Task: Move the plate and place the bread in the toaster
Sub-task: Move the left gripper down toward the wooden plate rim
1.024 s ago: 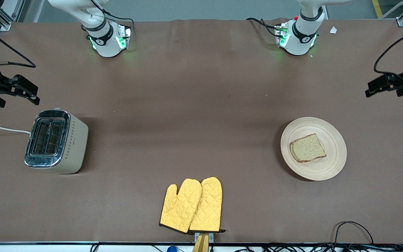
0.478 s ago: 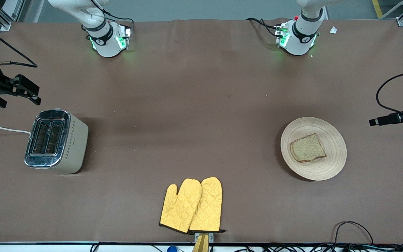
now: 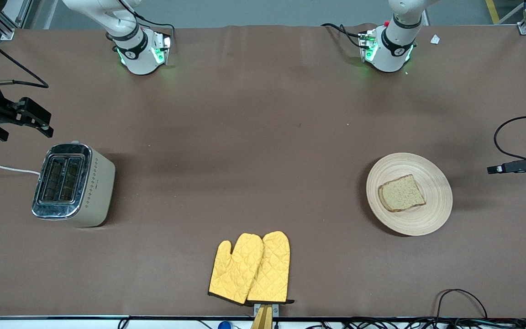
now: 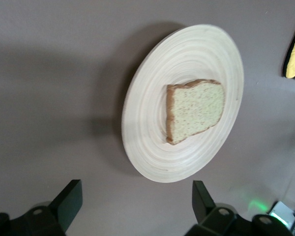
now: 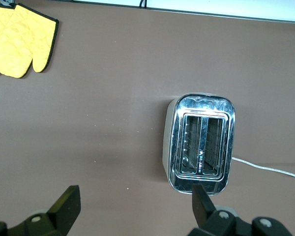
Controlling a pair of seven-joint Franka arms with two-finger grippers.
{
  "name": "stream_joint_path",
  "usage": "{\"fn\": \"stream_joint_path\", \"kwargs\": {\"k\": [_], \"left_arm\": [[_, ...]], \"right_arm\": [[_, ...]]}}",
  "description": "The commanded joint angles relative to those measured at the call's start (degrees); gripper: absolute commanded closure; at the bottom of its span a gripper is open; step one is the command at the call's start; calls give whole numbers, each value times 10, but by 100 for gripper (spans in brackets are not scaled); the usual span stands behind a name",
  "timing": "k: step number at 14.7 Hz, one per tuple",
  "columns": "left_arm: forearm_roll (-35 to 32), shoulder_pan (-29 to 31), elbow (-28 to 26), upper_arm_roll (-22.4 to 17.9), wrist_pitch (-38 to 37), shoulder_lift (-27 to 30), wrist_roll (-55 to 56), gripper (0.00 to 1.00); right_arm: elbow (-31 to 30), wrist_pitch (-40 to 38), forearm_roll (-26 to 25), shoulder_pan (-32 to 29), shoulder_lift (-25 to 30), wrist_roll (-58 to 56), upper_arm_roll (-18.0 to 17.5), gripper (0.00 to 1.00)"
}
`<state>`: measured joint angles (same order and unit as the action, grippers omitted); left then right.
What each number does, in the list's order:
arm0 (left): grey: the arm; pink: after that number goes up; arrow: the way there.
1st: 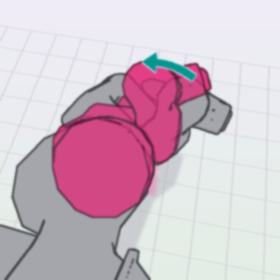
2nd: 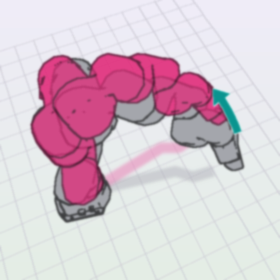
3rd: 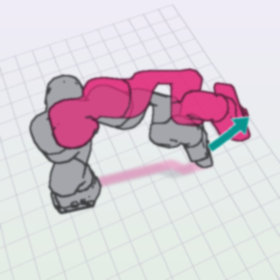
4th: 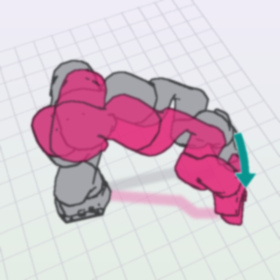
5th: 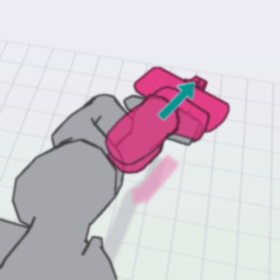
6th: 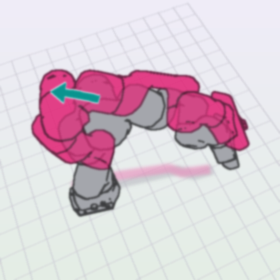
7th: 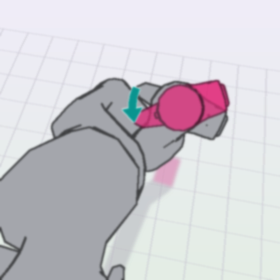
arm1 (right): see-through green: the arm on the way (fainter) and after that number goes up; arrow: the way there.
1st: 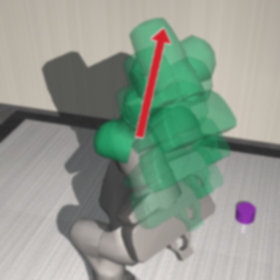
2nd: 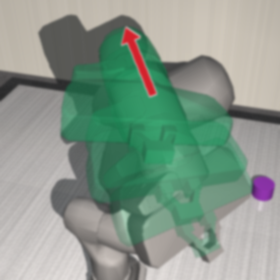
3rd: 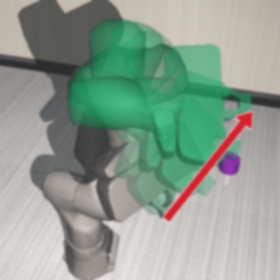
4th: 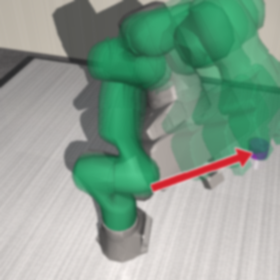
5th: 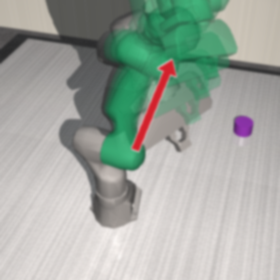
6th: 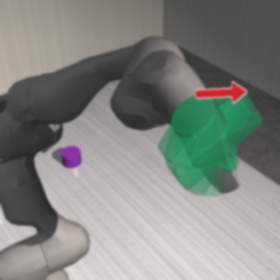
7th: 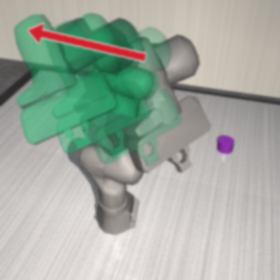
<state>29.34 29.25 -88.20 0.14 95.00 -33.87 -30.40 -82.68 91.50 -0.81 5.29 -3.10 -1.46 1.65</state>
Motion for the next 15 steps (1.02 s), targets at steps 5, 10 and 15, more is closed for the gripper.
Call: {"fn": "stream_joint_path", "kwargs": {"k": [5, 10, 15], "left_arm": [[130, 30, 40, 5, 1, -102, -71, 12], [150, 25, 40, 7, 23, -133, -122, 21], [150, 23, 39, 7, 35, -146, -154, 26]], "right_arm": [[-4, 0, 10, -1, 9, -6, -1, 0], [-4, -4, 10, 3, 9, -6, -3, 0], [-4, 1, 10, 9, 9, -6, -2, 0]]}}
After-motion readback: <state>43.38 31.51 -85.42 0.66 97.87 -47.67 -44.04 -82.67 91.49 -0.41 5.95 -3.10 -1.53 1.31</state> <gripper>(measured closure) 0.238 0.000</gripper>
